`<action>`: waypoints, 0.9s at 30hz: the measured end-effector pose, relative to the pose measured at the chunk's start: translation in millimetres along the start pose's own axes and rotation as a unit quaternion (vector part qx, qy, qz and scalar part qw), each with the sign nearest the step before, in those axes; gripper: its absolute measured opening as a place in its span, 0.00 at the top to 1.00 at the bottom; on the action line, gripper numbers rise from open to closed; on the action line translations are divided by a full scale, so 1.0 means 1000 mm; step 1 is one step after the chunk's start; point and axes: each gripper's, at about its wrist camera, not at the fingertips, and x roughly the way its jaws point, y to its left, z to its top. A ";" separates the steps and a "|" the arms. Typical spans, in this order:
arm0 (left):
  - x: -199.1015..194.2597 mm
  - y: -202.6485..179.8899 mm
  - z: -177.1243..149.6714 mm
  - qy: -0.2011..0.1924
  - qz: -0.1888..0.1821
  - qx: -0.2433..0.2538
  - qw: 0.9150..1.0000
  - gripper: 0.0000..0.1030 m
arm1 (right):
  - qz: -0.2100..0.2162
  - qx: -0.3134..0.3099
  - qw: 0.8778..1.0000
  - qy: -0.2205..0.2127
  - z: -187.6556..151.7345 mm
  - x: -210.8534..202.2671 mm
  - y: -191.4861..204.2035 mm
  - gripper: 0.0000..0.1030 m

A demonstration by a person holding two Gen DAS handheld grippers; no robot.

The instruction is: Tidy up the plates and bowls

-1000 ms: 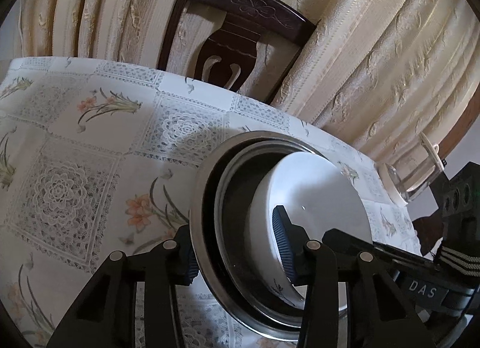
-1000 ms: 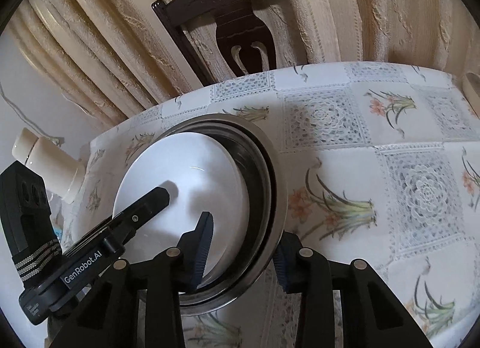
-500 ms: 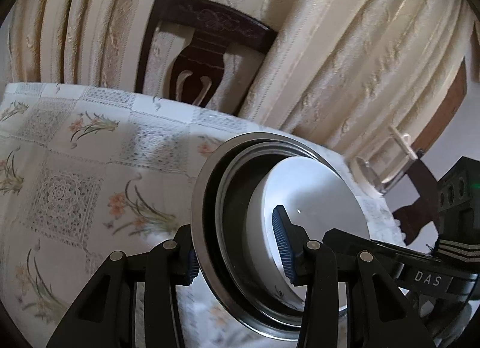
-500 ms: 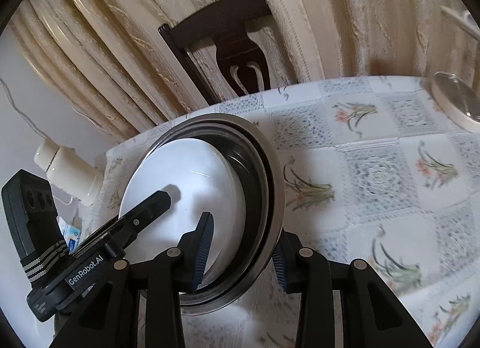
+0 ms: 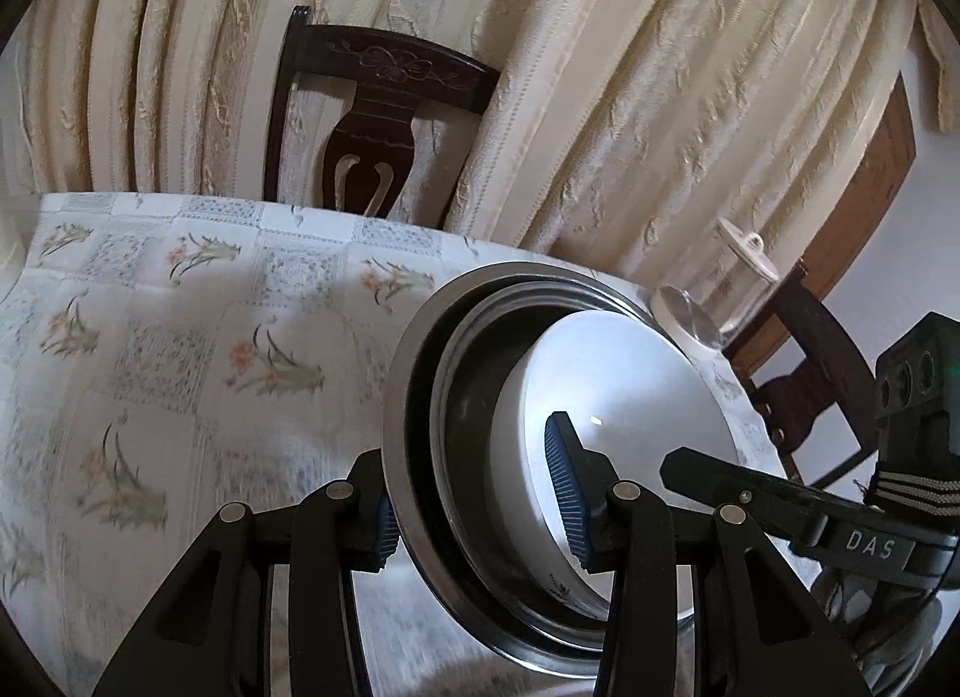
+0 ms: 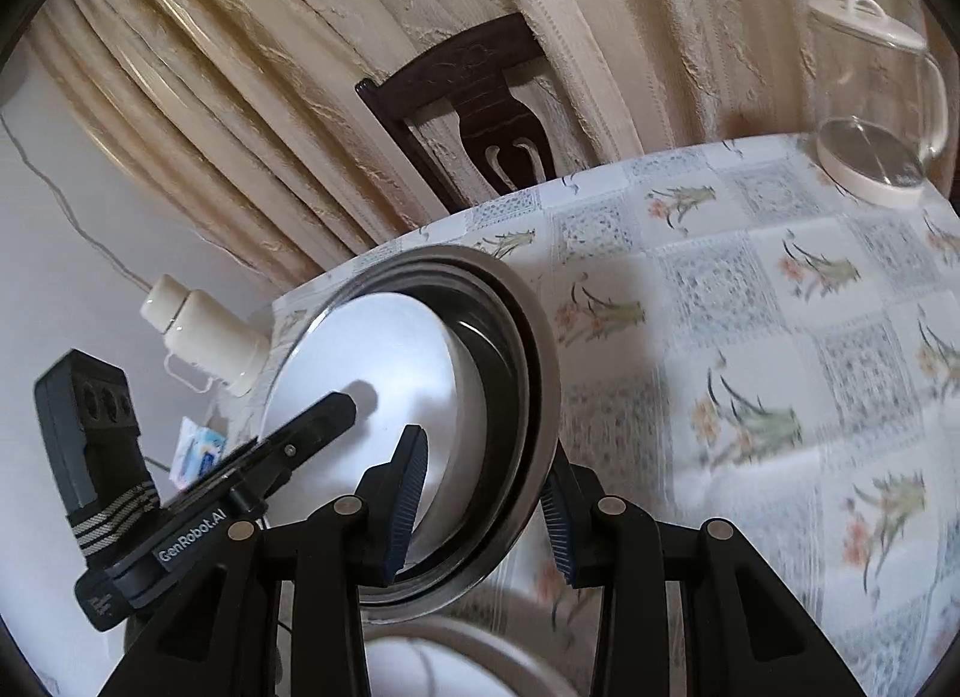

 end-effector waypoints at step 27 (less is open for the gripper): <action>-0.103 -0.041 -0.118 0.000 0.025 -0.004 1.000 0.57 | 0.036 -0.028 0.999 -0.010 -0.128 -0.071 0.009 0.62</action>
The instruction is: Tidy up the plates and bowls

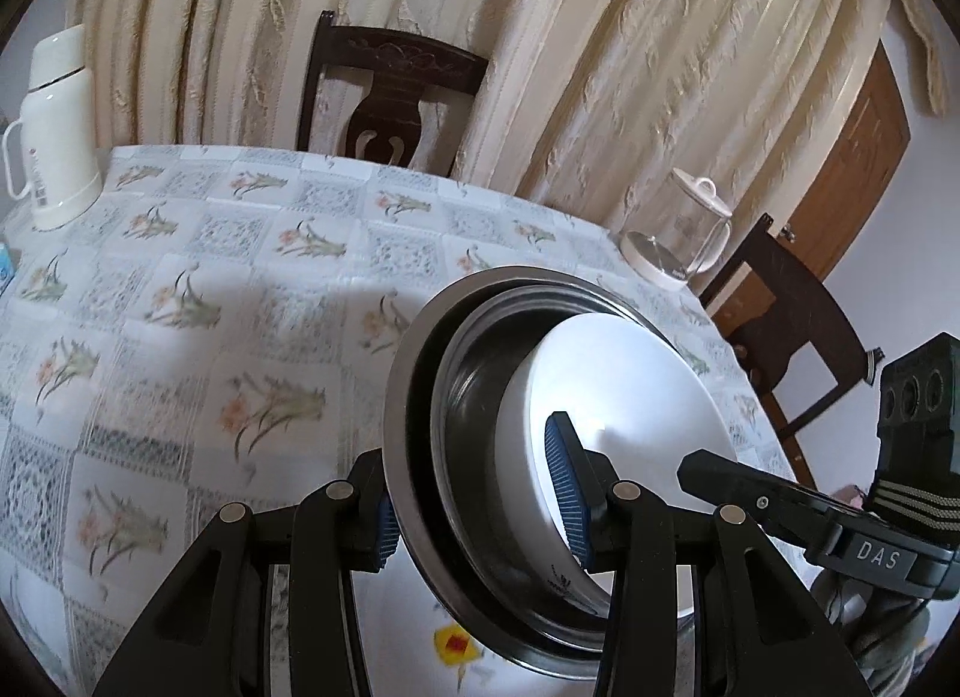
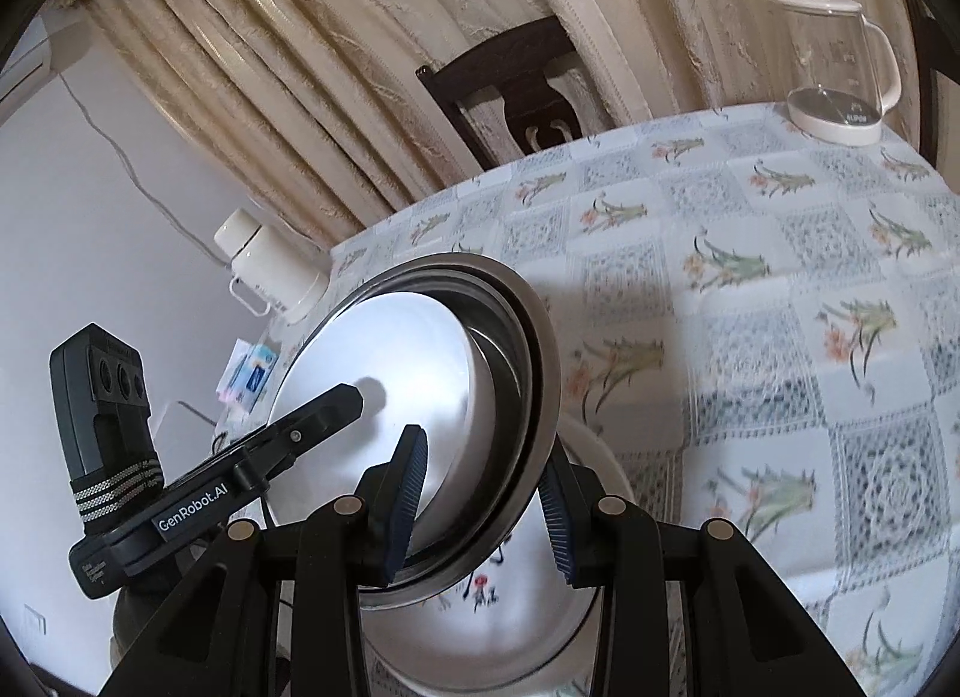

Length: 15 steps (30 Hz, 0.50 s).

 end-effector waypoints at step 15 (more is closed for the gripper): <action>0.000 0.015 -0.047 0.032 0.001 -0.013 0.999 0.57 | -0.008 0.009 0.999 0.037 -0.037 0.011 -0.005 0.62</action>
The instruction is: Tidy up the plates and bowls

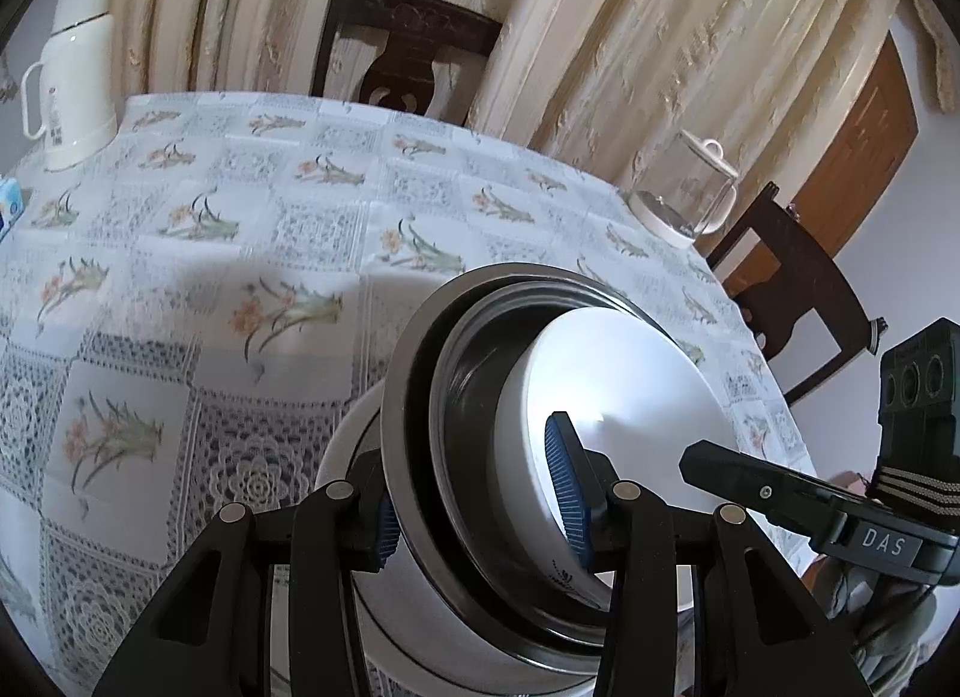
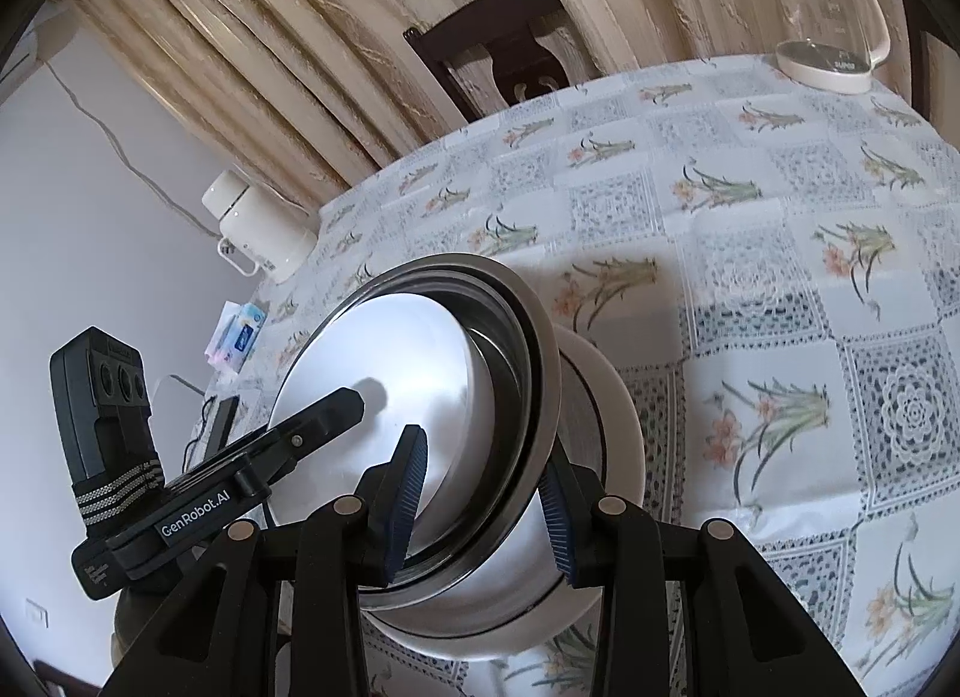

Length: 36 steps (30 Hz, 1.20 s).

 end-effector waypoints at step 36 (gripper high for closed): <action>0.017 0.008 -0.026 0.011 0.004 0.013 1.000 0.56 | -0.014 -0.001 1.000 0.006 -0.014 0.015 -0.004 0.61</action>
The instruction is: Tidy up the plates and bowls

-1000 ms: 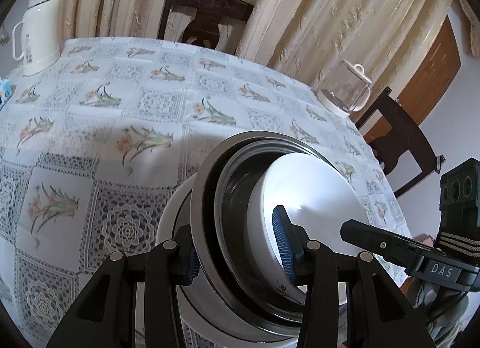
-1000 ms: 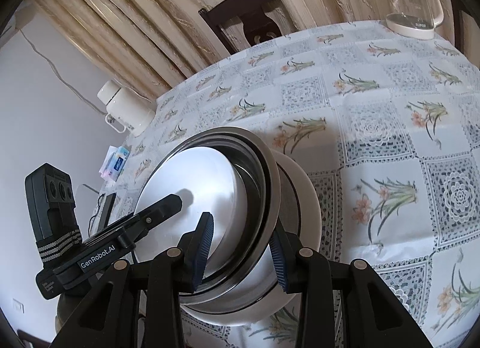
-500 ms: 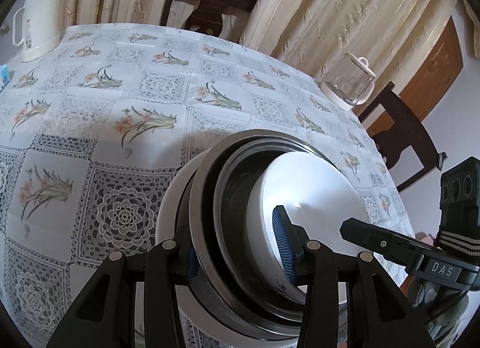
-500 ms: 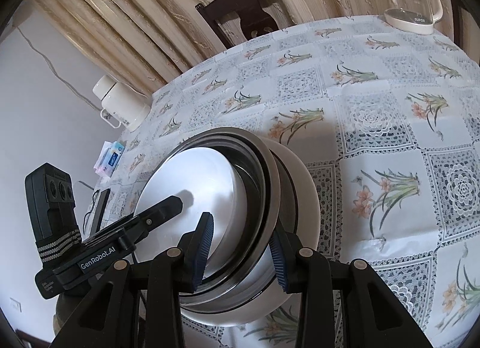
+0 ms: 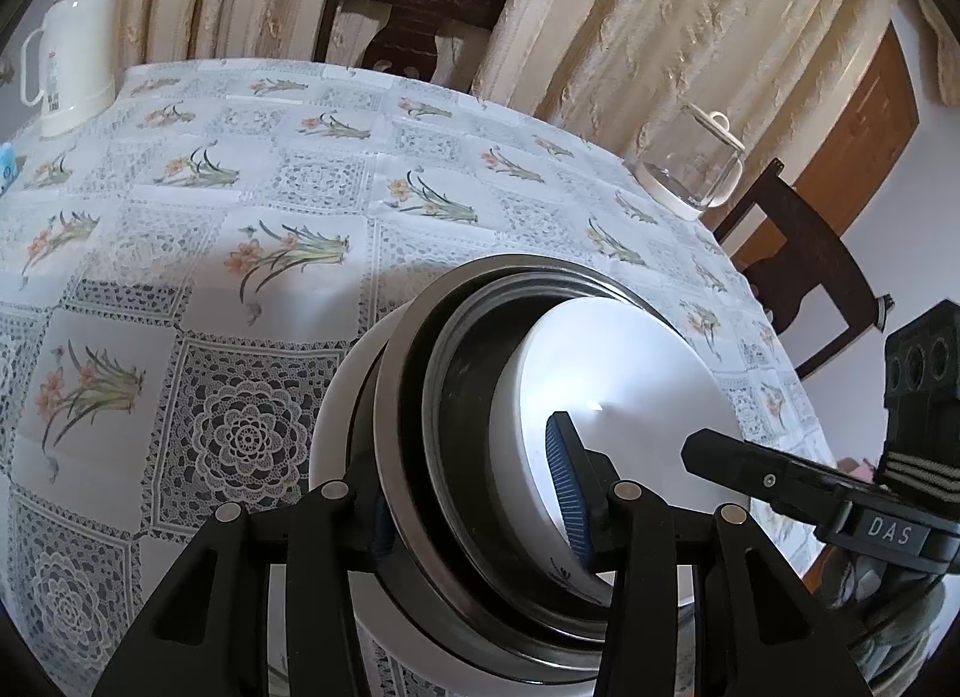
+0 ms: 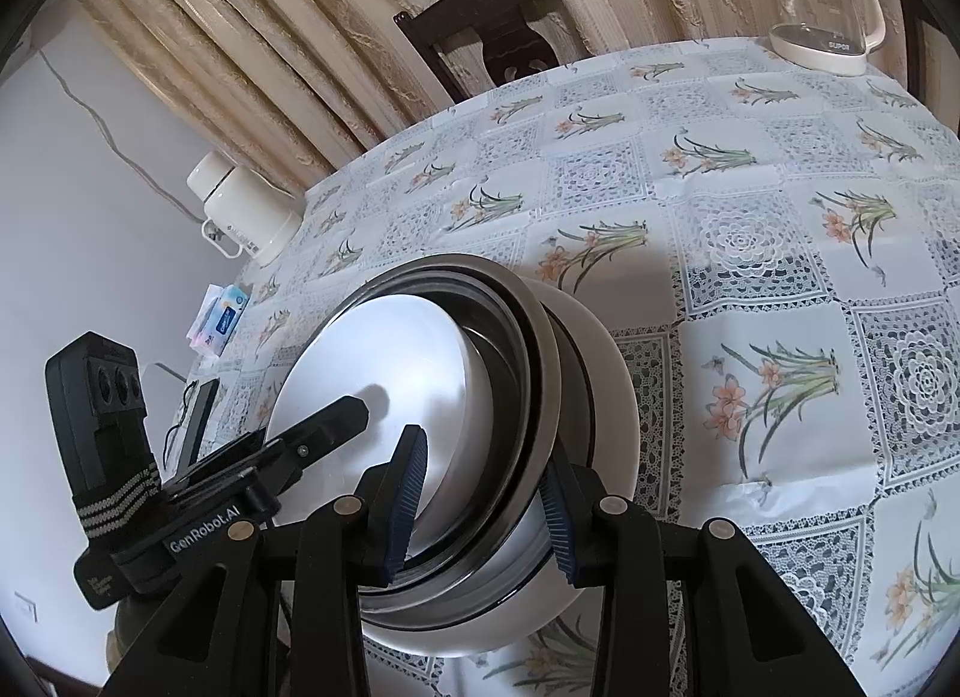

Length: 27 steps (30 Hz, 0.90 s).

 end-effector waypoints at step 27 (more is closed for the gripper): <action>-0.014 -0.013 -0.004 -0.055 0.067 0.073 0.994 0.48 | -0.031 -0.026 0.999 -0.032 -0.006 -0.005 0.011 0.58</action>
